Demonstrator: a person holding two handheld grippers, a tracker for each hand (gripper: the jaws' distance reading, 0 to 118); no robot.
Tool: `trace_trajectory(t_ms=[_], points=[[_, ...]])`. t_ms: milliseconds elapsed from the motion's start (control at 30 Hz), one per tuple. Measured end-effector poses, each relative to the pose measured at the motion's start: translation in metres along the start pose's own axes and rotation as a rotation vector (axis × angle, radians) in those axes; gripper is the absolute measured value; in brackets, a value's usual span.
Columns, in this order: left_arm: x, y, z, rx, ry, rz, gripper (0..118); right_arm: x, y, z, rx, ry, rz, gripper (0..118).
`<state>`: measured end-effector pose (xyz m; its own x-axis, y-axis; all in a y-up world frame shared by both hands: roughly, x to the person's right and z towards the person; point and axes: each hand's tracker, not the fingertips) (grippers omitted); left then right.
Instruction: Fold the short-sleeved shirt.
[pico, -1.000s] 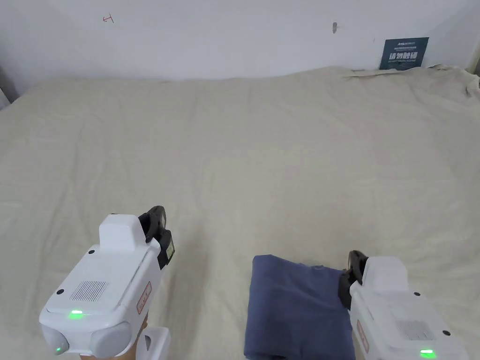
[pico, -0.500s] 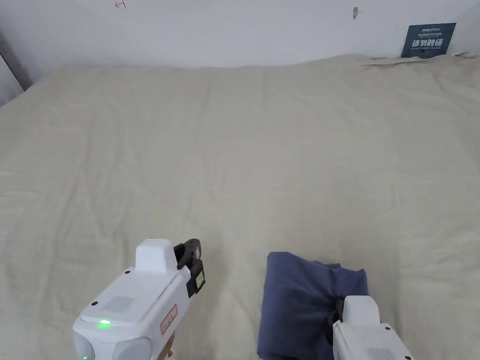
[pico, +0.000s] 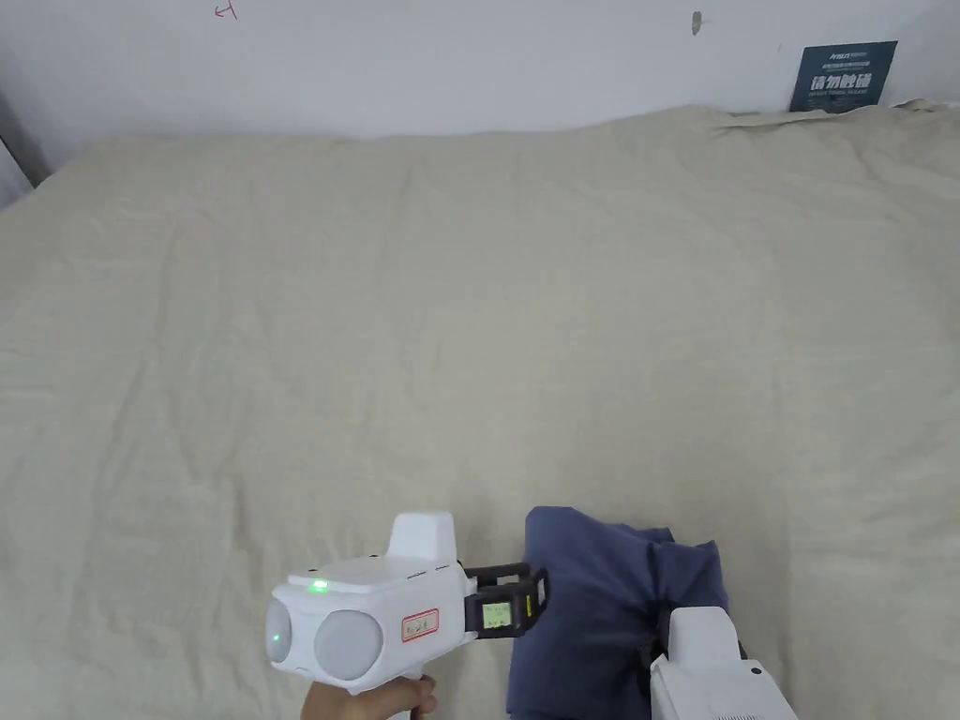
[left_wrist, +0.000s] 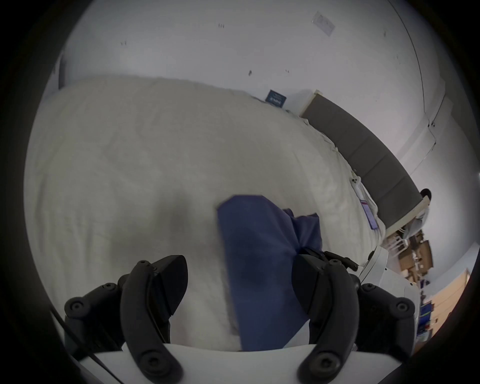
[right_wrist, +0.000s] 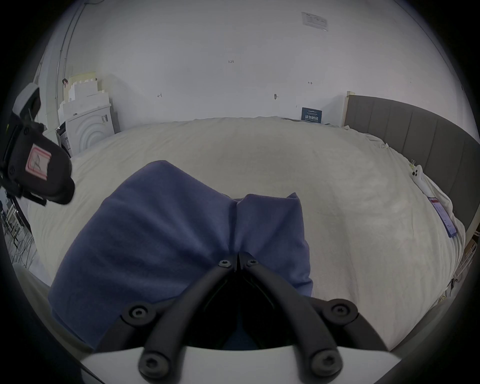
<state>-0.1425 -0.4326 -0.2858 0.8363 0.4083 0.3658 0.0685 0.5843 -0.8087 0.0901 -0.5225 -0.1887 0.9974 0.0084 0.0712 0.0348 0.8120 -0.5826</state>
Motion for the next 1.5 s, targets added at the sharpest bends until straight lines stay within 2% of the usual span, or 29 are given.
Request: trace_trajectory(t_ms=[267, 300, 400, 467, 633, 700, 800, 967, 1200, 1500], points=[[-0.001, 0.009, -0.053, -0.203, -0.033, 0.037, 86, 0.005, -0.004, -0.004, -0.005, 0.015, -0.003, 0], [-0.002, 0.009, -0.056, -0.214, -0.027, 0.038, 82, 0.004, -0.004, -0.003, -0.005, 0.016, -0.005, 0], [-0.008, 0.007, -0.062, -0.247, -0.047, 0.068, 50, 0.005, -0.005, -0.004, -0.007, 0.018, -0.004, 0], [-0.012, 0.005, -0.064, -0.278, -0.088, 0.122, 44, 0.003, -0.005, -0.004, -0.009, 0.021, -0.002, 0], [-0.01, 0.005, -0.067, -0.272, -0.069, 0.097, 29, 0.004, -0.003, -0.005, -0.02, 0.03, 0.003, 0], [-0.013, 0.004, -0.071, -0.277, -0.068, 0.089, 27, 0.006, 0.003, -0.003, -0.035, 0.045, 0.008, 0], [-0.017, 0.003, -0.068, -0.267, -0.081, 0.114, 26, 0.015, 0.015, 0.004, -0.045, 0.088, -0.026, 0], [-0.012, 0.004, -0.051, -0.209, -0.099, 0.098, 20, 0.027, 0.063, 0.053, 0.113, 0.096, -0.052, 0], [-0.028, 0.04, -0.015, -0.147, -0.117, 0.059, 19, 0.054, 0.124, 0.106, 0.275, 0.056, -0.03, 0], [-0.118, 0.091, 0.05, -0.106, 0.069, 0.04, 19, 0.069, 0.154, 0.138, 0.377, 0.0, -0.045, 0]])
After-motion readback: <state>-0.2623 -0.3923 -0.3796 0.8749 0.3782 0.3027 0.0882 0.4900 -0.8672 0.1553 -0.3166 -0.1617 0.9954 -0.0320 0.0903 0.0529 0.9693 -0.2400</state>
